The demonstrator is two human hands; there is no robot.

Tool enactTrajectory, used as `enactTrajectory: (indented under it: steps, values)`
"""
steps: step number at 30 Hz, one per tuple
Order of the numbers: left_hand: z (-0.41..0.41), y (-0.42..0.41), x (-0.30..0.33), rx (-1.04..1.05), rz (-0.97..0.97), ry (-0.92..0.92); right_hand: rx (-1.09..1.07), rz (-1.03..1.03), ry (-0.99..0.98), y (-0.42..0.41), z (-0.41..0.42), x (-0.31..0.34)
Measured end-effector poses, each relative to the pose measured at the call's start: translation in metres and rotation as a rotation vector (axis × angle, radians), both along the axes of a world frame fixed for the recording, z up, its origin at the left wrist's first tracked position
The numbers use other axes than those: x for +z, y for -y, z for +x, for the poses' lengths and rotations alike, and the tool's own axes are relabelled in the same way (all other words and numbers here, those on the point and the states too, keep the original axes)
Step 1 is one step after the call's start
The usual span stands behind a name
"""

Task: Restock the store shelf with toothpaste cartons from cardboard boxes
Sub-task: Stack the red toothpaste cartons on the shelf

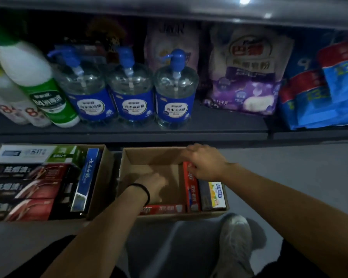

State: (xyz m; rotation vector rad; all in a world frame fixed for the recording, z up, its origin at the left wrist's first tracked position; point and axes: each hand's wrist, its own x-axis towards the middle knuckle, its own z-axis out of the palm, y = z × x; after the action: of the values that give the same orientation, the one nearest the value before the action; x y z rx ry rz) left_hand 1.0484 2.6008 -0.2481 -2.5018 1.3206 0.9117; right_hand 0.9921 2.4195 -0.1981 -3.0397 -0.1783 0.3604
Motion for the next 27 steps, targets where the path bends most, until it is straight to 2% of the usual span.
enactTrajectory:
  steps: [5,15,20,27]
  values:
    - [0.001,-0.003,-0.053,-0.115,0.123,-0.075,0.004,0.007,-0.092,0.000,0.013,-0.042]
    - [0.013,-0.003,-0.097,-0.089,0.186,-0.268,0.017,0.038,-0.173,-0.001,0.024,-0.083]
    - [0.027,-0.005,-0.096,-0.088,0.091,-0.259,0.013,0.036,-0.195,0.000,0.024,-0.091]
    - [0.030,-0.006,-0.100,0.034,0.004,-0.212,0.003,0.043,-0.199,0.000,0.024,-0.091]
